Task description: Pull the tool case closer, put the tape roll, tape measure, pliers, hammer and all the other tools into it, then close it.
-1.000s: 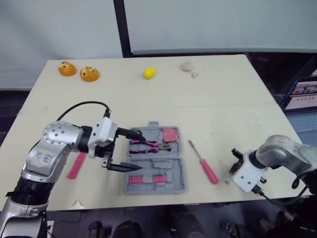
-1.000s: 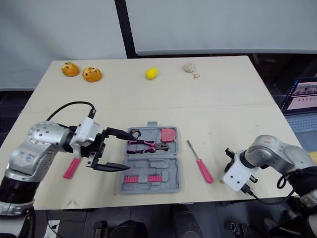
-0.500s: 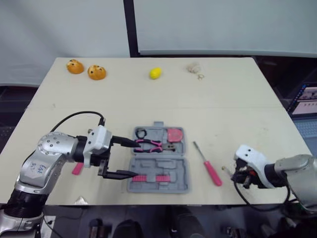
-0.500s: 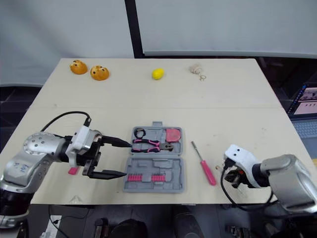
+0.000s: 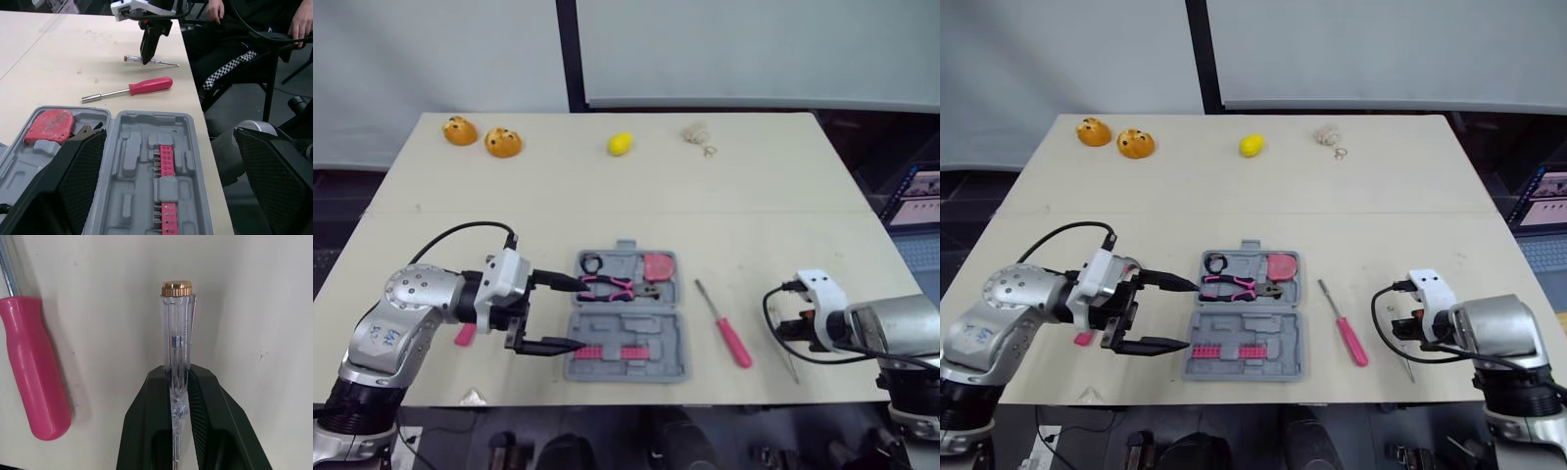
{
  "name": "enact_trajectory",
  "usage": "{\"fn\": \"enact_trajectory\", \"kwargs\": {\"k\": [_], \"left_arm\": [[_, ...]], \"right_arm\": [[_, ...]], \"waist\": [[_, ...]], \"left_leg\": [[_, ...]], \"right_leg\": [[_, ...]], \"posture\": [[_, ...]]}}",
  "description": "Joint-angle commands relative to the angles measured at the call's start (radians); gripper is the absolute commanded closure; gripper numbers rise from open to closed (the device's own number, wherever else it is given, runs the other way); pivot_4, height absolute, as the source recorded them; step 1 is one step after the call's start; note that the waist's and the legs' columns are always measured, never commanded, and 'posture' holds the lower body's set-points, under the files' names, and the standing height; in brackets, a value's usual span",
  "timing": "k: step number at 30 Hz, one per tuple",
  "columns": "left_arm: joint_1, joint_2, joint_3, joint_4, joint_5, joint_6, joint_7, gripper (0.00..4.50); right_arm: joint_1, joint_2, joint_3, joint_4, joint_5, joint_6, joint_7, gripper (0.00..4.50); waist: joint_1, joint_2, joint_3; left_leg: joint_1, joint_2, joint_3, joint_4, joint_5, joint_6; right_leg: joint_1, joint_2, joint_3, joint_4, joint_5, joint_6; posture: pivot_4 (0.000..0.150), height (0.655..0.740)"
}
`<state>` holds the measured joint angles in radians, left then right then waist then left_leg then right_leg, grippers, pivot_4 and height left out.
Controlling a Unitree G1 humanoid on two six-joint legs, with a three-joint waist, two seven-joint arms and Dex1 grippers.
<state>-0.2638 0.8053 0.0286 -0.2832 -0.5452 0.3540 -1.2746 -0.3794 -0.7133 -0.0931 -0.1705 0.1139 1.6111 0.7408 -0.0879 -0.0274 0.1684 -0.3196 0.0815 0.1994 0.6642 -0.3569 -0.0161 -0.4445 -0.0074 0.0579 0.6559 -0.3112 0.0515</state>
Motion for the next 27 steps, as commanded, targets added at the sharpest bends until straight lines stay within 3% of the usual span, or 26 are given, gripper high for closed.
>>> {"fn": "enact_trajectory", "kwargs": {"k": [1,14,18,23,27], "left_arm": [[-0.011,0.008,0.02,-0.026,-0.021,-0.005,-0.007,0.0],[-0.048,-0.008,-0.009,0.002,-0.004,-0.015,-0.009,0.0],[-0.069,-0.012,-0.019,0.02,0.001,-0.024,-0.017,0.0],[-0.076,-0.011,-0.023,0.027,0.0,-0.028,-0.025,0.0],[-0.08,-0.009,-0.023,0.038,-0.001,-0.033,-0.035,0.0]], "right_arm": [[-0.013,0.017,-0.036,0.014,0.03,0.003,-0.056,4.49],[0.028,0.063,-0.094,-0.024,0.111,-0.026,-0.155,4.49],[0.052,0.057,-0.116,-0.054,0.122,-0.08,-0.174,2.57],[0.108,0.019,-0.194,-0.232,0.175,-0.078,-0.153,0.05],[0.22,0.019,-0.308,-0.426,0.227,-0.148,-0.126,0.05]], "waist": [[0.0,0.0,0.0],[0.0,0.0,0.0],[-0.001,0.0,0.0],[0.001,0.0,0.0],[0.002,0.0,0.0]], "left_leg": [[0.0,0.0,0.0,0.0,0.0,0.0],[0.0,0.0,0.0,-0.001,0.0,0.0],[0.0,0.0,0.0,-0.001,0.0,0.0],[-0.001,0.0,0.0,-0.001,0.0,0.0],[-0.001,0.0,0.0,-0.002,0.0,-0.001]], "right_leg": [[0.0,0.0,0.0,0.0,0.0,0.0],[0.0,0.0,0.0,-0.001,0.0,0.001],[0.0,0.0,0.0,-0.001,0.0,0.001],[0.0,0.0,0.0,-0.002,0.001,0.001],[0.0,0.0,0.0,-0.003,0.001,0.001]], "posture": [[0.15,0.74],[0.15,0.74],[0.15,0.74],[0.15,0.74],[0.15,0.74]]}}
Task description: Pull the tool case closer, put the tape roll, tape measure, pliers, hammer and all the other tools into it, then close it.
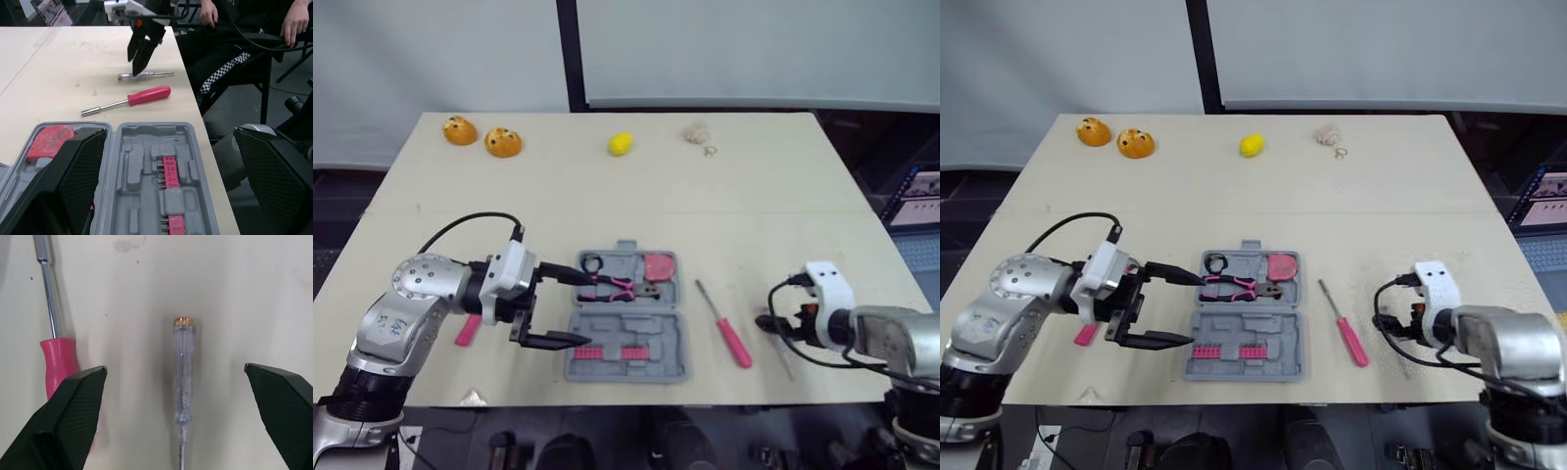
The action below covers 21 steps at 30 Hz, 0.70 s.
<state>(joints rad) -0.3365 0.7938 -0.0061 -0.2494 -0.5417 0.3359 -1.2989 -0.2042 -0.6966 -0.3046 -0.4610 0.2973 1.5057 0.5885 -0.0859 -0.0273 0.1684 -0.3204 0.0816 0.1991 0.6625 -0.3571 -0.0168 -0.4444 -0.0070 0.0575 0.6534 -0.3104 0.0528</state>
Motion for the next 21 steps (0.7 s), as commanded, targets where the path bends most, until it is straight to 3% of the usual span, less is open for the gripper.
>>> {"fn": "enact_trajectory", "kwargs": {"k": [1,5,10,15,21], "left_arm": [[-0.008,0.003,0.012,0.007,-0.004,-0.017,-0.013,0.0],[-0.016,0.002,0.008,0.022,-0.005,-0.024,-0.027,0.0],[-0.014,0.004,0.008,0.033,-0.003,-0.035,-0.041,0.0],[-0.02,-0.004,0.0,0.032,-0.003,-0.033,-0.041,0.0],[-0.018,0.0,0.0,0.032,0.005,-0.043,-0.042,0.0]], "right_arm": [[0.078,0.012,-0.125,-0.171,0.057,-0.066,0.031,0.05],[0.308,0.106,-0.274,-0.317,0.08,-0.201,0.036,0.05],[0.578,0.251,-0.319,-0.421,0.082,-0.405,0.019,0.05],[0.634,0.372,-0.263,-0.381,0.073,-0.557,-0.043,0.05],[0.587,0.364,-0.152,-0.22,0.01,-0.662,-0.106,0.05]], "waist": [[0.001,0.0,0.0],[0.005,-0.001,0.0],[0.002,-0.001,-0.001],[-0.011,-0.001,-0.001],[-0.013,-0.004,-0.002]], "left_leg": [[0.0,0.0,0.0,0.0,0.0,0.0],[0.0,0.0,-0.001,0.0,0.0,-0.001],[0.0,-0.001,0.0,-0.001,0.0,0.0],[0.001,0.0,0.003,-0.001,0.0,-0.001],[0.002,-0.001,0.001,-0.003,0.0,-0.001]], "right_leg": [[0.0,0.0,0.0,0.0,0.0,0.0],[0.001,0.001,0.0,0.0,0.0,0.0],[0.001,0.0,0.0,-0.001,0.0,0.001],[0.002,0.0,0.001,0.0,0.0,0.0],[0.001,0.0,0.0,-0.001,-0.001,-0.001]], "posture": [[0.15,0.74],[0.15,0.74],[0.15,0.74],[0.15,0.74],[0.15,0.74]]}}
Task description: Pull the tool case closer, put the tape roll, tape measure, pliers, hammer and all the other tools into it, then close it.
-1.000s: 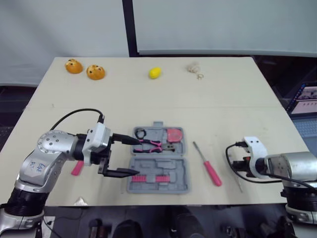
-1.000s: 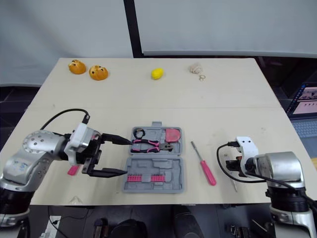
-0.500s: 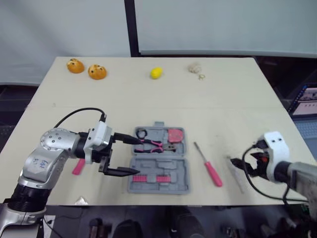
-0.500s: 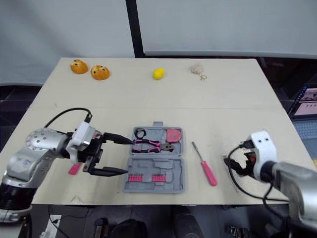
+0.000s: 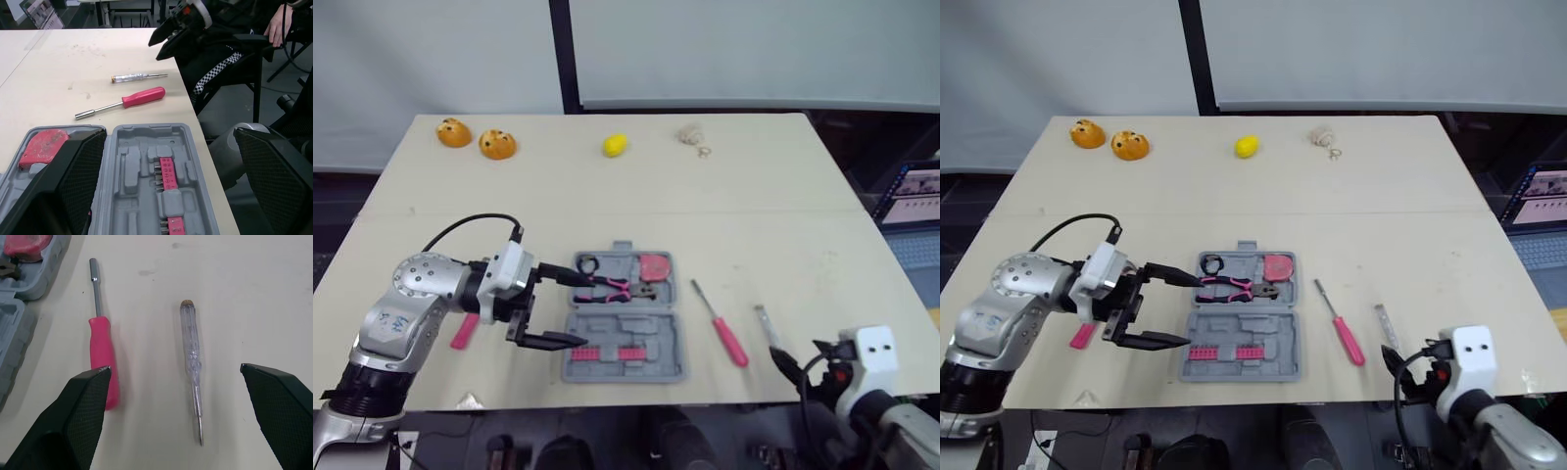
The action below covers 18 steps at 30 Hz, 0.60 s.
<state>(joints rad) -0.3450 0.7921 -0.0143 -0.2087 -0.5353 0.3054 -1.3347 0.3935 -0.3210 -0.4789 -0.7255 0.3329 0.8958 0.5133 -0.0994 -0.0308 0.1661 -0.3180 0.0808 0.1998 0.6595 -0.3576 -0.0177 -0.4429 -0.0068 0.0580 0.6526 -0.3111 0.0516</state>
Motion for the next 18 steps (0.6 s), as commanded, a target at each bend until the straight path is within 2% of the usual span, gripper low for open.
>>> {"fn": "enact_trajectory", "kwargs": {"k": [1,11,18], "left_arm": [[-0.009,0.002,0.009,-0.009,-0.002,-0.013,-0.006,0.0],[-0.014,0.006,0.011,-0.007,0.003,-0.013,-0.006,0.0],[-0.025,0.009,0.01,-0.006,0.006,-0.01,-0.008,0.0]], "right_arm": [[-0.019,-0.018,0.037,0.068,-0.037,-0.065,-0.04,0.05],[-0.099,-0.044,0.137,0.22,-0.081,-0.114,-0.091,0.05],[-0.14,-0.033,0.143,0.289,-0.082,-0.138,-0.125,0.05]], "waist": [[0.0,0.0,0.0],[0.0,0.0,0.0],[0.0,0.0,0.0]], "left_leg": [[0.0,0.0,0.0,0.0,0.0,0.0],[0.0,0.0,0.0,0.0,0.0,0.0],[0.0,0.0,0.0,0.0,0.0,0.0]], "right_leg": [[0.0,0.0,0.0,0.0,0.0,0.0],[0.0,0.0,0.0,0.0,0.0,0.0],[0.0,0.0,0.0,0.0,0.0,0.0]], "posture": [[0.15,0.74],[0.15,0.74],[0.15,0.74]]}}
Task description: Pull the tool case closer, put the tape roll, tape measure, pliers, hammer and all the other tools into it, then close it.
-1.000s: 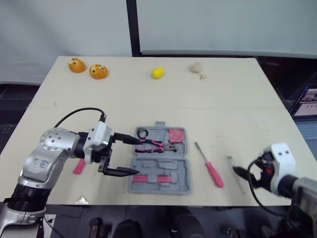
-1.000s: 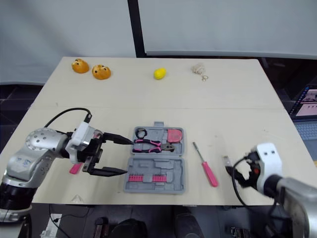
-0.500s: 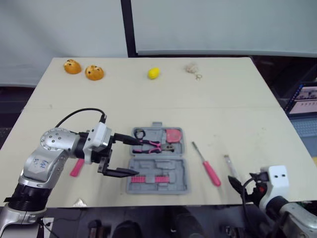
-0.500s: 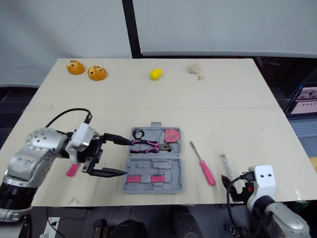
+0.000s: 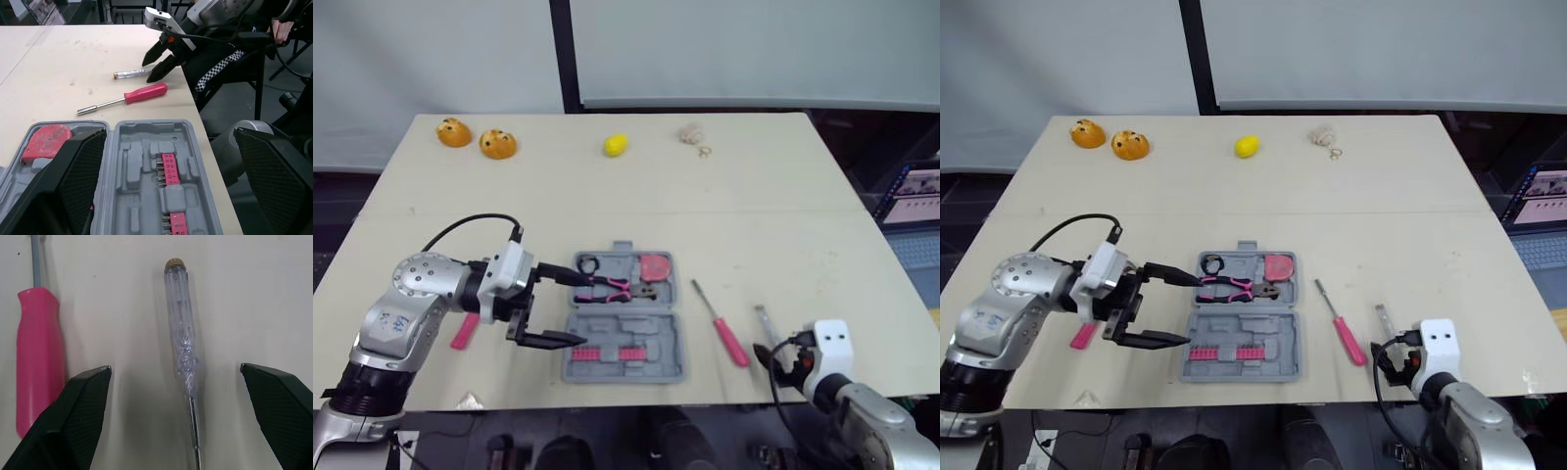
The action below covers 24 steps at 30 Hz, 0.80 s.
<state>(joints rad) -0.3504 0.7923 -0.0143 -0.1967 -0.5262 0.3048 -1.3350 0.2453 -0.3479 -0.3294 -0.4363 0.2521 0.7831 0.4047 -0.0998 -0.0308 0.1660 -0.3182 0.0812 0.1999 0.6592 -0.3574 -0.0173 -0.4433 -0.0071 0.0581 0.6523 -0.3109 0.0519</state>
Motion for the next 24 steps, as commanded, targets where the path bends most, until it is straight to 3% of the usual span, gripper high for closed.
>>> {"fn": "enact_trajectory", "kwargs": {"k": [1,7,10,12,22,24], "left_arm": [[-0.021,0.009,0.01,-0.017,-0.002,-0.011,-0.009,0.0],[-0.027,0.007,0.009,-0.013,0.002,-0.012,-0.011,0.0],[-0.028,0.005,0.008,-0.012,0.004,-0.013,-0.012,0.0],[-0.029,0.004,0.008,-0.012,0.003,-0.011,-0.012,0.0],[-0.009,0.02,0.027,-0.021,-0.009,-0.004,-0.021,0.0],[-0.009,0.019,0.027,-0.024,-0.01,-0.003,-0.019,0.0]], "right_arm": [[0.01,-0.009,0.001,0.003,-0.001,-0.035,-0.011,0.05],[0.017,-0.018,0.025,0.014,-0.007,-0.053,-0.014,0.05],[0.014,-0.014,0.024,0.019,-0.005,-0.052,-0.018,0.92],[0.01,-0.012,0.023,0.022,-0.003,-0.04,-0.023,1.88],[-0.002,-0.006,0.011,0.02,0.011,-0.014,-0.036,1.88],[-0.003,-0.007,0.01,0.011,0.018,-0.008,-0.035,2.73]], "waist": [[0.0,0.0,0.0],[0.001,0.0,0.0],[0.0,0.0,0.0],[-0.001,0.0,0.0],[0.0,0.0,0.0],[0.0,0.0,0.0]], "left_leg": [[0.0,0.0,0.0,0.0,0.0,0.0],[0.0,0.0,0.0,0.0,0.0,0.0],[0.0,0.0,0.0,0.0,0.0,0.0],[0.0,0.0,0.0,0.0,0.0,0.0],[0.0,0.0,0.0,0.0,0.0,0.0],[0.0,0.0,0.0,0.0,0.0,0.0]], "right_leg": [[0.0,0.0,0.0,0.0,0.0,0.0],[0.0,0.0,0.0,0.0,0.0,0.0],[0.0,0.0,0.0,0.0,0.0,0.0],[0.0,0.0,0.0,0.0,0.0,0.0],[0.0,0.0,0.0,0.0,0.0,0.0],[0.0,0.0,0.0,0.0,0.0,0.0]], "posture": [[0.15,0.74],[0.15,0.74],[0.15,0.74],[0.15,0.74],[0.15,0.74],[0.15,0.74]]}}
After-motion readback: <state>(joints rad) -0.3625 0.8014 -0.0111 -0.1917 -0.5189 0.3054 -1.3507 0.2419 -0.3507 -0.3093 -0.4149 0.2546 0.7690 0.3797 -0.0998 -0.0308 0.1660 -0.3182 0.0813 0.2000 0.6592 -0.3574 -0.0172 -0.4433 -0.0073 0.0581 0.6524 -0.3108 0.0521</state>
